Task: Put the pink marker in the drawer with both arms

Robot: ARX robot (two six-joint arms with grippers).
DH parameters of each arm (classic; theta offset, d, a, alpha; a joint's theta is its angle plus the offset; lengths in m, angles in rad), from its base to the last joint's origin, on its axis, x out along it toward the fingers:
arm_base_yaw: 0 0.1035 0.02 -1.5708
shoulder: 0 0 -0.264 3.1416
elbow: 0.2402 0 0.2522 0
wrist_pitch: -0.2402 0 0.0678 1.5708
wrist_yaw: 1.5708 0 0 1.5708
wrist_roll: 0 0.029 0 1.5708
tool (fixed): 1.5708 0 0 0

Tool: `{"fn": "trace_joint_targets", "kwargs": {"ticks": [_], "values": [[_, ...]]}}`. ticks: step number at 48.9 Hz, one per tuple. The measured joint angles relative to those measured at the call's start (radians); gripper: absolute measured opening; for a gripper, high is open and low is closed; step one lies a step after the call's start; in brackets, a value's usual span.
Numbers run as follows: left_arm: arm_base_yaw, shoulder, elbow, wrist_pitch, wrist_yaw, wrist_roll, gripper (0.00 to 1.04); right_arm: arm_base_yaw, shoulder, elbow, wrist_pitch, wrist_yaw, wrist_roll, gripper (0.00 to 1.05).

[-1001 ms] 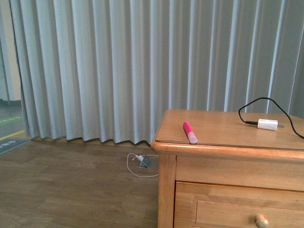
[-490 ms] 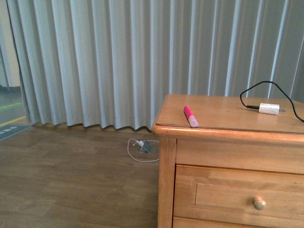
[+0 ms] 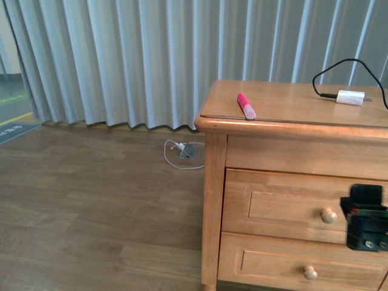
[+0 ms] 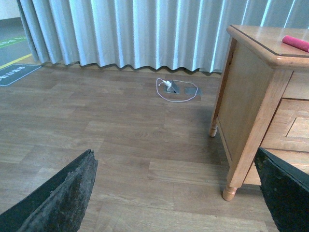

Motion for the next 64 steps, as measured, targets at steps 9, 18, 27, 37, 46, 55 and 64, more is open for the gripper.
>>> {"fn": "trace_joint_targets", "kwargs": {"ticks": [9,18,27,37,46,55,64], "values": [[0.0,0.0,0.0,0.0,0.0,0.0,0.99,0.021,0.256,0.145,0.072,0.053,-0.002,0.96],[0.0,0.0,0.0,0.0,0.0,0.0,0.99,0.031,0.424,0.264,0.119,0.098,-0.012,0.96],[0.0,0.0,0.0,0.0,0.0,0.0,0.99,0.031,0.539,0.357,0.148,0.135,-0.023,0.96],[0.0,0.0,0.0,0.0,0.0,0.0,0.99,0.017,0.62,0.422,0.159,0.15,-0.032,0.96],[0.0,0.0,0.0,0.0,0.0,0.0,0.99,-0.012,0.674,0.461,0.181,0.139,-0.048,0.96],[0.0,0.0,0.0,0.0,0.0,0.0,0.99,-0.029,0.714,0.476,0.184,0.132,-0.061,0.96],[0.0,0.0,0.0,0.0,0.0,0.0,0.99,-0.036,0.716,0.472,0.204,0.123,-0.068,0.96]]}}
